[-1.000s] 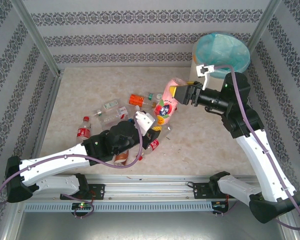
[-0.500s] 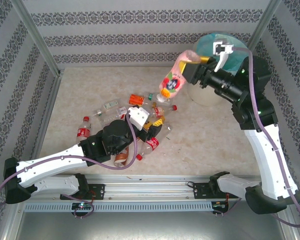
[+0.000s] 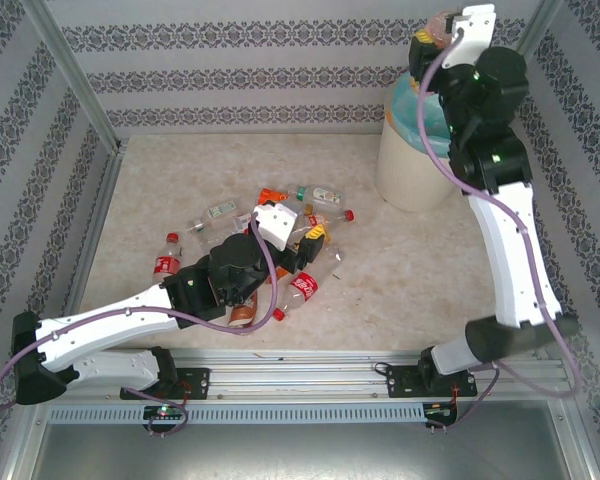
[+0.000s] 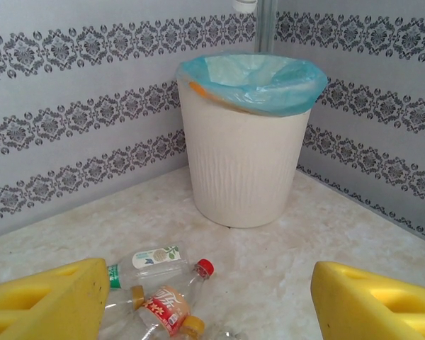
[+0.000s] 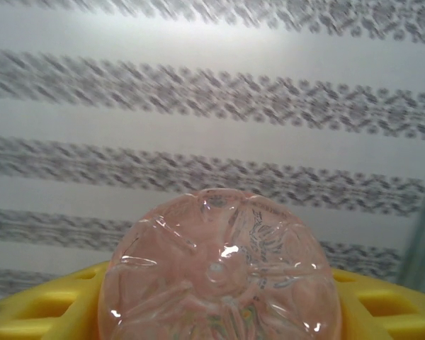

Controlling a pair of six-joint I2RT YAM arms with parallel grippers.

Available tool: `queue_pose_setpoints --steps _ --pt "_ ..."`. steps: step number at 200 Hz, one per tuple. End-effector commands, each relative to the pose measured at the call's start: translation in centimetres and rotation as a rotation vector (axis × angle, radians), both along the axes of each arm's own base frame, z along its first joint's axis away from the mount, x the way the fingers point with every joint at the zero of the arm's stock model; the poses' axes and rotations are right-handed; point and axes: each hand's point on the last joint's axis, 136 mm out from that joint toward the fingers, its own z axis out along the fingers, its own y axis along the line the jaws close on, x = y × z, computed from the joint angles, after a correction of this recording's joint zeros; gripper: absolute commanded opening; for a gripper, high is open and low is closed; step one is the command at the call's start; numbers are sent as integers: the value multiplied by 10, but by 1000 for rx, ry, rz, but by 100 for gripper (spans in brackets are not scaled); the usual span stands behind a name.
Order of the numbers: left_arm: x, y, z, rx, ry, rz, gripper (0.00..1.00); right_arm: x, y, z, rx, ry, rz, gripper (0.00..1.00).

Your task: Put the plastic bottles in the bin

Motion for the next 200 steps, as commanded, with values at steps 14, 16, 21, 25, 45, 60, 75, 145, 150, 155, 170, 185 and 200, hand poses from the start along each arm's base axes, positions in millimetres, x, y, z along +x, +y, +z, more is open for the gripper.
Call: queue_pose_setpoints --steps 14,16,21,25,45,60,75,145,150,155,170,185,200 --pt "0 3 -1 -5 42 21 75 53 -39 -24 -102 52 -208 50" --pt "0 3 -2 -2 44 22 75 56 -40 -26 -102 57 -213 50" --pt "1 3 -2 2 45 24 75 63 -42 -33 -106 71 -220 50" --pt "1 3 -3 6 47 26 75 70 -44 -41 -114 86 -226 50" --pt "1 3 -7 19 54 31 75 99 -57 -74 -117 152 -252 50" --pt "2 3 -9 21 57 33 75 121 -65 -102 -109 198 -249 50" --pt "2 3 -11 23 66 31 75 138 -71 -124 -103 242 -229 51" --pt "4 1 -26 17 103 51 75 179 -89 -181 -104 325 -223 55" --pt "5 1 -26 16 105 55 75 181 -92 -183 -98 326 -224 55" --pt "6 1 -27 16 106 56 75 183 -94 -186 -90 330 -222 55" --pt "6 -2 -26 18 110 53 75 189 -100 -190 -65 337 -215 56" --pt "7 -3 -28 26 115 54 75 193 -108 -197 -41 351 -213 57" --pt "8 -4 -30 36 117 60 75 196 -114 -205 -15 362 -210 58"
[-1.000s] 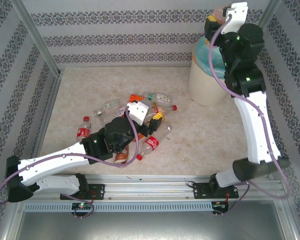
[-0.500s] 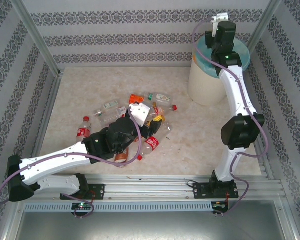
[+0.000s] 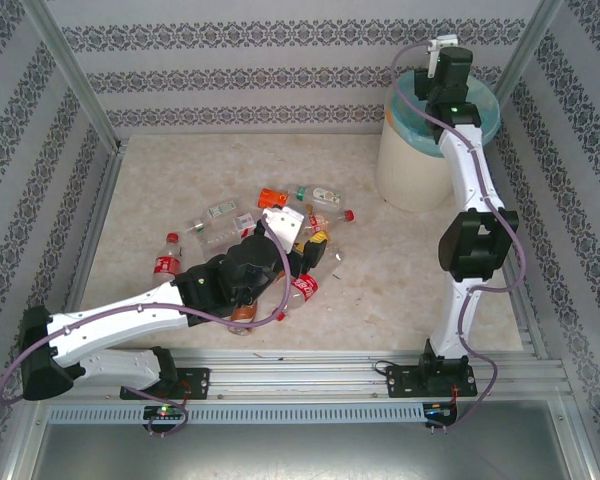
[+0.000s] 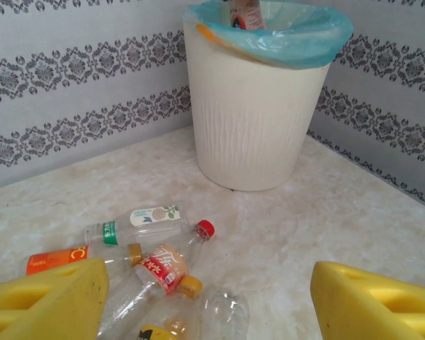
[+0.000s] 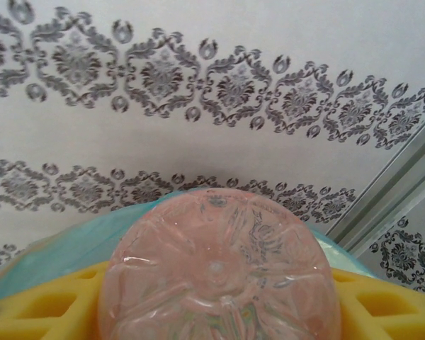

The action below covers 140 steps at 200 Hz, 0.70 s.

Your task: Put the plastic bottles in the bin

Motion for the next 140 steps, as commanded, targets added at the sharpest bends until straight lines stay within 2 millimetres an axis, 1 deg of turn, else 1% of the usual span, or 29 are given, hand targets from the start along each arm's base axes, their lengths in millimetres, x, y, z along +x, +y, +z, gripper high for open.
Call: queue_pose_setpoints --steps 1,10,24,38,60,83,140 --pt "3 1 6 -5 7 25 75 5 -9 5 67 -30 5 58" --pt "3 1 5 -3 9 29 75 6 -11 1 87 -25 9 61" --pt "5 -1 4 -2 11 32 75 6 -14 -2 113 -23 13 69" --pt "5 -3 3 0 14 31 76 5 -15 2 127 -32 8 74" --pt "6 -6 3 3 18 24 76 3 -14 13 137 -55 19 79" --pt "6 -8 3 6 22 19 76 2 -13 21 141 -67 25 80" --pt "5 -5 -2 15 48 29 76 0 -9 26 173 -73 49 79"
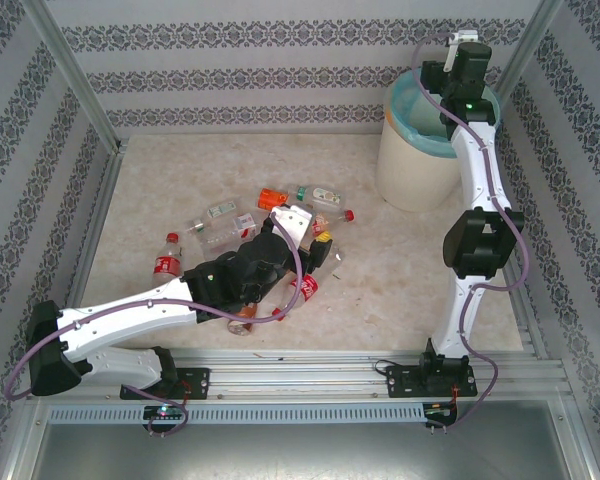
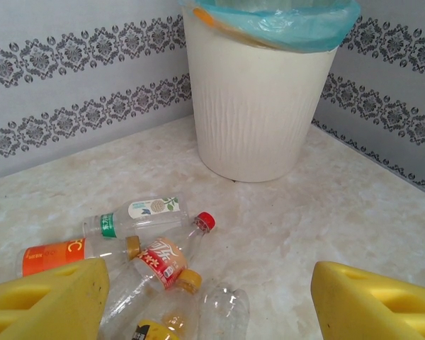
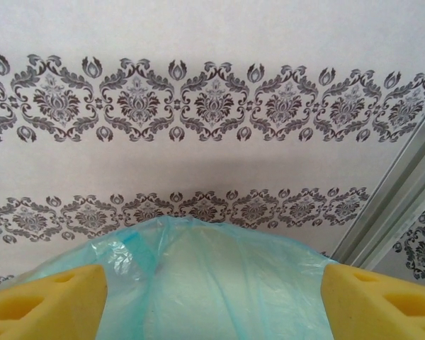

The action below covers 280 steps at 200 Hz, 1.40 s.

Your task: Put the plastic bottles in the bin

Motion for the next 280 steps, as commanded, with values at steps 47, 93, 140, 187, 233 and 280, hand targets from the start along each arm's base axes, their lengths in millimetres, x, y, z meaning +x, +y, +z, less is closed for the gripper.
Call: queue_pose_setpoints --steps 47,93,140,187,233,280 --pt "0 -2 6 4 31 6 76 -13 14 34 90 -47 53 77" --pt "4 3 2 43 58 26 77 -49 51 73 158 -78 117 77" --pt "-1 -9 -36 172 201 -14 75 -106 126 96 152 -81 269 76" --pt "-24 -27 -109 323 460 -110 62 -178 197 85 134 -36 432 76" --pt "-39 -12 -174 410 609 -78 61 -235 228 29 183 93 509 76" --pt "-49 6 -211 516 683 -57 61 -264 235 -16 225 192 539 76"
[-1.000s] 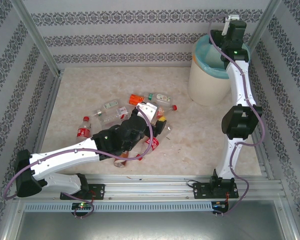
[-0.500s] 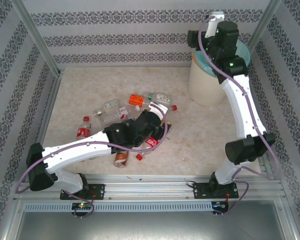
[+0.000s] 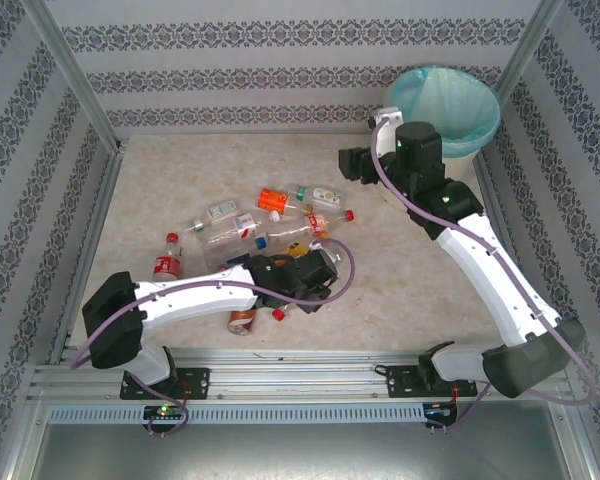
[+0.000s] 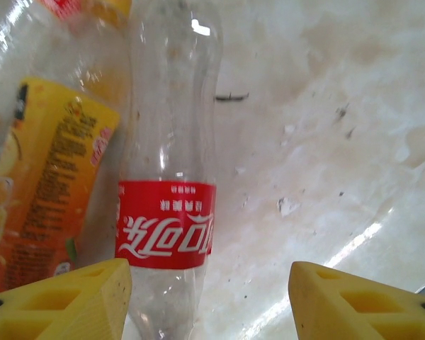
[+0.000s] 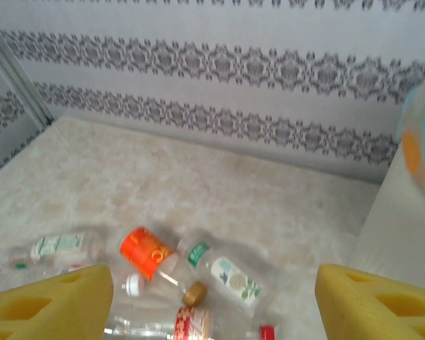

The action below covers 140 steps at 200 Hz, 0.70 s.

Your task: Put the plastic bottles in the bin

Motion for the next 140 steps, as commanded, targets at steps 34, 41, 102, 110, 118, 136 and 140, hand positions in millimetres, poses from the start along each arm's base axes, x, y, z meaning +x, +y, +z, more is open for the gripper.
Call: queue_pose_setpoints --steps 34,41,102,110,118,136,140 --pt "-9 31 -40 74 104 72 61 -22 12 -26 84 88 54 77" --pt "-10 33 -43 63 116 80 61 -23 14 -28 91 99 60 77" --pt "-19 45 -71 25 210 99 61 -22 22 -30 101 105 77 77" --pt "-20 46 -73 26 212 99 61 -22 24 -29 102 104 80 77" --pt "-20 46 -76 25 211 97 61 -23 25 -28 99 100 83 77" --pt "-19 46 -80 17 218 98 60 -24 27 -27 94 95 86 77" --pt "-19 46 -81 17 219 97 59 -24 28 -28 92 94 86 77"
